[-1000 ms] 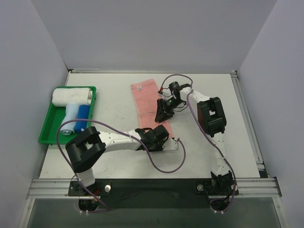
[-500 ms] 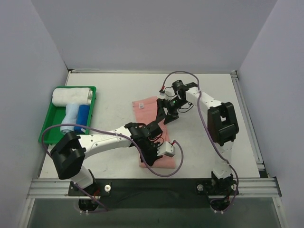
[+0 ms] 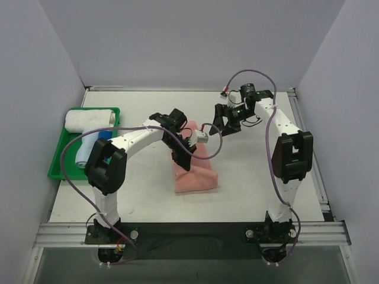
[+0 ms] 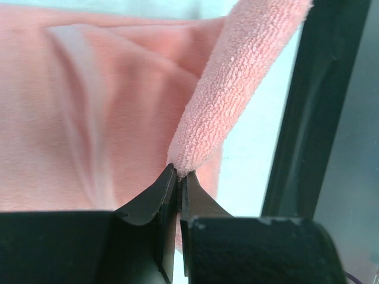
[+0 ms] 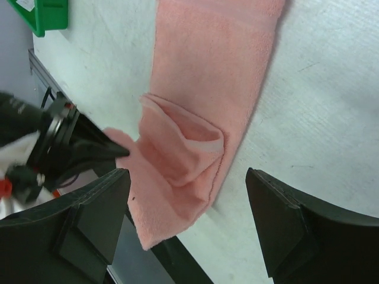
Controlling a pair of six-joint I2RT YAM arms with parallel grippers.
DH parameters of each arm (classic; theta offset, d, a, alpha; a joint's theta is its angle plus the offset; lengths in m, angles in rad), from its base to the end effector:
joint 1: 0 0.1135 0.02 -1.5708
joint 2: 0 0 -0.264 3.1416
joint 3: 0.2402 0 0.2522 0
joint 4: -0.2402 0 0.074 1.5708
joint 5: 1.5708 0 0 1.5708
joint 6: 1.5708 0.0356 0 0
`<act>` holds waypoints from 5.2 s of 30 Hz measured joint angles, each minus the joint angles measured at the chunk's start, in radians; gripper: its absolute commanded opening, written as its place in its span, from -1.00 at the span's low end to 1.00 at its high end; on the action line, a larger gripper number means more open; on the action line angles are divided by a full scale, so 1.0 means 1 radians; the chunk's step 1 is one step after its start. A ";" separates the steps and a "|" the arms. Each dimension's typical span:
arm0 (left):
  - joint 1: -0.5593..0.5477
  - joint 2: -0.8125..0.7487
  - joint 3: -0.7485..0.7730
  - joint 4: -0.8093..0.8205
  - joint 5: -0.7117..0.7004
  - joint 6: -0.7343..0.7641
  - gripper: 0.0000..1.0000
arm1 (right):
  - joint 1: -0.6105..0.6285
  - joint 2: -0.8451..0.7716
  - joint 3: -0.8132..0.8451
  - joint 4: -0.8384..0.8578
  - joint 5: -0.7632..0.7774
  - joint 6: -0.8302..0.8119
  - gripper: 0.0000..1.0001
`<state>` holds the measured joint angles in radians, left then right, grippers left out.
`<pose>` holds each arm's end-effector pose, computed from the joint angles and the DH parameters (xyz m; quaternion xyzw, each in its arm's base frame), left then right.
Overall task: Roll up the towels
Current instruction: Roll the towel
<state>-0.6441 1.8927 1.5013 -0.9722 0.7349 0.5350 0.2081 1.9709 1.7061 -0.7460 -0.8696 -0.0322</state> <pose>0.2843 -0.2434 0.2277 0.5470 0.7509 -0.3620 0.0769 0.4116 0.1147 0.2683 -0.2200 0.8514 0.4253 0.2141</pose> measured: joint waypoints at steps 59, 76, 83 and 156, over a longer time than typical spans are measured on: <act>0.314 0.146 -0.009 0.079 0.130 -0.070 0.01 | 0.139 0.224 -0.328 0.213 -0.243 0.284 -0.53; 0.298 0.052 -0.293 0.515 0.277 -0.468 -0.34 | 0.140 0.231 -0.327 0.220 -0.245 0.307 -0.46; 0.333 0.146 -0.310 0.549 0.272 -0.521 -0.18 | 0.140 0.240 -0.325 0.222 -0.247 0.316 -0.51; 0.093 0.431 0.079 -0.340 0.233 0.207 -1.00 | 0.180 -0.961 -0.548 -0.163 0.256 -0.418 0.15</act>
<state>-0.5510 2.3241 1.5803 -1.3125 0.9684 0.7422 0.3885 1.0100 1.1580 -0.9085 -0.6140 -0.4507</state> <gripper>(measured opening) 0.160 0.587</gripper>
